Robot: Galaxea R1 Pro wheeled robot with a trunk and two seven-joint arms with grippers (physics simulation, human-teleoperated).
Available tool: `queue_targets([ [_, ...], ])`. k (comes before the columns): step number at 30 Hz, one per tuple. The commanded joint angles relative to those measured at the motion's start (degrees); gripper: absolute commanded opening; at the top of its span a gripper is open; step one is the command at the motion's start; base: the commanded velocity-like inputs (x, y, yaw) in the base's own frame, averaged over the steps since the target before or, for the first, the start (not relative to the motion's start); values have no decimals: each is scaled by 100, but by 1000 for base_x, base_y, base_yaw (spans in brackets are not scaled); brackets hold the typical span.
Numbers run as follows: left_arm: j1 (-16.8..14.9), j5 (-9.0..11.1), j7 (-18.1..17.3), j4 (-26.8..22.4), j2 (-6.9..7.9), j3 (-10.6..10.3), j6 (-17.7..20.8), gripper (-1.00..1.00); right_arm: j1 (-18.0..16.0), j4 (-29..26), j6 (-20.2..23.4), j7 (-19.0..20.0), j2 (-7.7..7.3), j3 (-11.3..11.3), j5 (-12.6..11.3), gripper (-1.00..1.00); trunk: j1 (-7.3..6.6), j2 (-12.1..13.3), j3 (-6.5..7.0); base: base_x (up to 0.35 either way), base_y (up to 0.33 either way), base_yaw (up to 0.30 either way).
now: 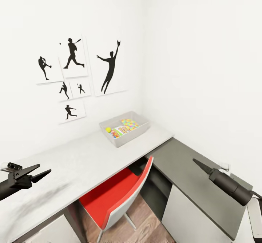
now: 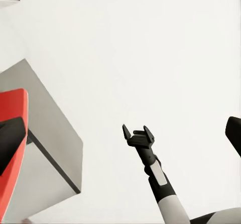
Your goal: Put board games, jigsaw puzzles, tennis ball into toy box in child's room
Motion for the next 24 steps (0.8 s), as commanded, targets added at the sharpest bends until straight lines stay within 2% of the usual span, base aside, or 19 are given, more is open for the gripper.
queue_targets([
  [1, -11, 50, -14, 6, 8, -33, 58, 100, -5, -2, 38, 7, 2, -4, -17, 100, 2, -14, -6, -264, 186, -220],
  [24, -11, 50, -14, 6, 8, -33, 51, 100, -5, 30, 21, 0, -11, -12, 33, 100, 2, -14, 153, -250, 192, -220],
])
